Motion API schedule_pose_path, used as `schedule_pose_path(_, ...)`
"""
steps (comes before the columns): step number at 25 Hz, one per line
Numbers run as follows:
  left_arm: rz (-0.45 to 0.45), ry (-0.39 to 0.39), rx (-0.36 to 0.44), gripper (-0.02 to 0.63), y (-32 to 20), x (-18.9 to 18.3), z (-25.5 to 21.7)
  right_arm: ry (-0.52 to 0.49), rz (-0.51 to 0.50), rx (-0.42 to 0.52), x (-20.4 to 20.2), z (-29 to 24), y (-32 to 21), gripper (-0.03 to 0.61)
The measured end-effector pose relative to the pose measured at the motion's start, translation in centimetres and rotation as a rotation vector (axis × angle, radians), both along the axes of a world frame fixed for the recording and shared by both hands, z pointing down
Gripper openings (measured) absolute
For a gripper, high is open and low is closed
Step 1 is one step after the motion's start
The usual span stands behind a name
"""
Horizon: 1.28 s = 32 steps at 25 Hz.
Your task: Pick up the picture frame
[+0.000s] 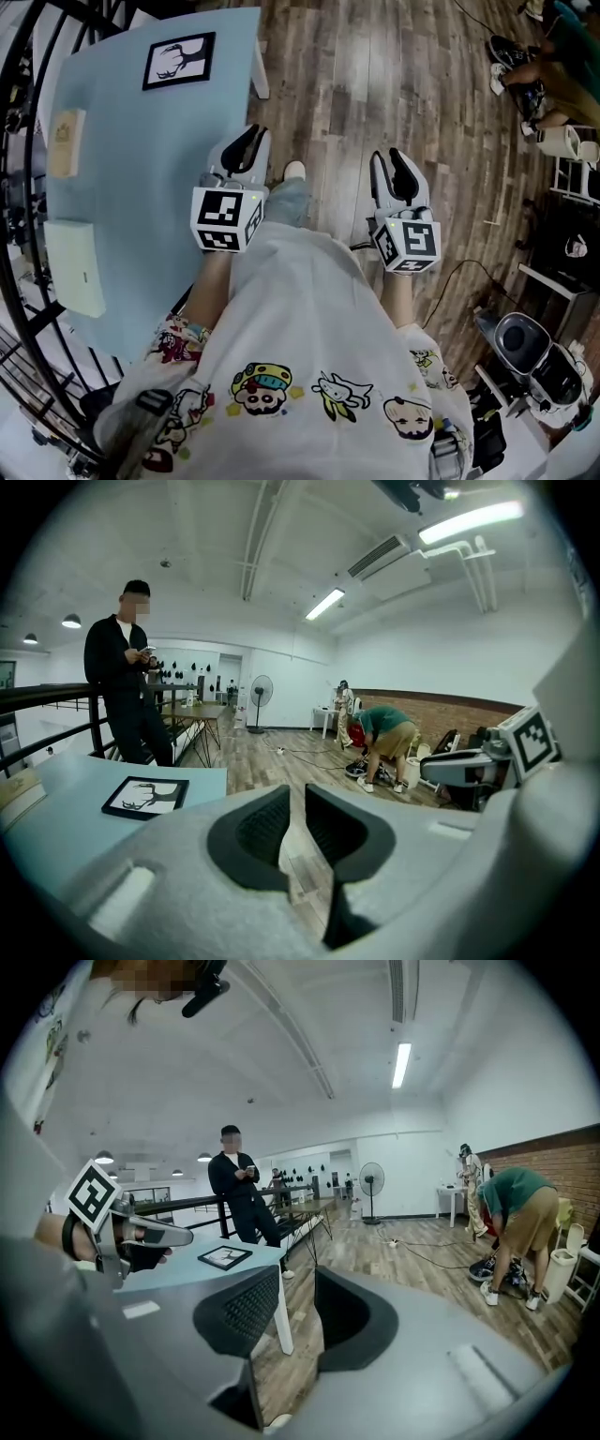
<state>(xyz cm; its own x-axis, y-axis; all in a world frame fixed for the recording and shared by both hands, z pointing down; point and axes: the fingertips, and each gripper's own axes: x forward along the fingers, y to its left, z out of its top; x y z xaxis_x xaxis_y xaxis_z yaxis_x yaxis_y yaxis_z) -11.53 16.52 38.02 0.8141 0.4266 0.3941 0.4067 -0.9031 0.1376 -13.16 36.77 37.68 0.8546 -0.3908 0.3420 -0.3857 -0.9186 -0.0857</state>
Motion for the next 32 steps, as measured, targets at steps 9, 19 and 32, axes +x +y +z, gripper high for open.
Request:
schedule_pose_path(9,-0.030,0.017,-0.014,0.057,-1.8,8.1,-0.5,0.009,-0.019,0.024,7.7,-0.8,-1.2,0.140)
schedule_pose_path(19,-0.129,0.031,-0.050,0.064,-5.8,12.4,-0.5,0.002,-0.106,0.001,13.9,-1.0,-4.8,0.146)
schedule_pose_path(32,-0.384,0.017,-0.049,0.064,-13.2,13.1,0.6,-0.020,-0.366,-0.004,21.3,-0.3,-13.2,0.146)
